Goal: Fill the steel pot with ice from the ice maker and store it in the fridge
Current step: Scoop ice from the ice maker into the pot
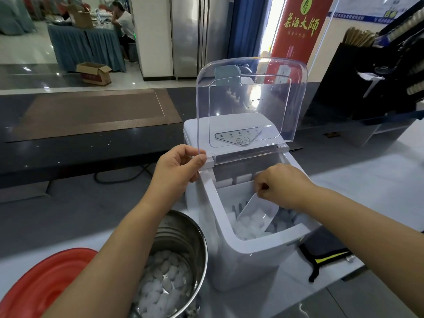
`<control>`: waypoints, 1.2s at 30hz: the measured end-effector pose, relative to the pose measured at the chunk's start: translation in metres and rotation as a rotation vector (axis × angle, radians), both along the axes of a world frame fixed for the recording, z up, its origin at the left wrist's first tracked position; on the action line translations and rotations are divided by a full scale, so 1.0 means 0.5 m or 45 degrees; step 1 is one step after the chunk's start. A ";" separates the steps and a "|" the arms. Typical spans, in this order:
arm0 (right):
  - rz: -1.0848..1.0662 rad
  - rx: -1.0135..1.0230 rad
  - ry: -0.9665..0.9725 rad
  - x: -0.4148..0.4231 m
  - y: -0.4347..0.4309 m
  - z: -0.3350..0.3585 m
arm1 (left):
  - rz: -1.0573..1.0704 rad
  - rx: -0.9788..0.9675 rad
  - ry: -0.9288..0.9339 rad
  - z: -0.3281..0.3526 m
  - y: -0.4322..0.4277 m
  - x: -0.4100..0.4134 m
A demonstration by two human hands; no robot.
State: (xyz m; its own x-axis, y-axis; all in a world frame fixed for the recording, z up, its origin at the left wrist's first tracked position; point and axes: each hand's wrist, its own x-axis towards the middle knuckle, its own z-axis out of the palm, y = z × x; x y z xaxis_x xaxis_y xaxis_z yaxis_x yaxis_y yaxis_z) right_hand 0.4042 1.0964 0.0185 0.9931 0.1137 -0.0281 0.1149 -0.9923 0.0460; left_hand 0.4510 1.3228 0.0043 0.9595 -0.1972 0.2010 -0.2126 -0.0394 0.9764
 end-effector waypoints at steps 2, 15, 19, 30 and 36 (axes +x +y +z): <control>0.015 0.025 0.034 -0.002 0.000 0.001 | -0.001 0.008 0.001 0.001 0.002 0.001; -0.011 0.230 0.257 -0.012 0.032 -0.027 | -0.018 -0.004 0.015 -0.001 0.005 0.005; -0.074 0.332 0.261 -0.010 0.014 -0.009 | -0.021 -0.006 0.031 0.000 0.004 0.002; -0.242 0.630 0.235 -0.020 0.005 0.000 | -0.035 -0.030 0.054 0.003 0.005 0.000; -0.320 0.738 0.167 -0.032 0.004 0.018 | -0.022 -0.033 0.061 0.004 0.007 -0.005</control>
State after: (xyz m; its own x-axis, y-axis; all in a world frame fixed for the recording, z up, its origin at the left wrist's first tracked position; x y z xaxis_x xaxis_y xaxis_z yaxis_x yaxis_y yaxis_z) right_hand 0.3883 1.0983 0.0274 0.9839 -0.0888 -0.1554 -0.1563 -0.8493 -0.5043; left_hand 0.4487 1.3262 0.0061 0.9647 -0.2094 0.1599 -0.1658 -0.0107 0.9861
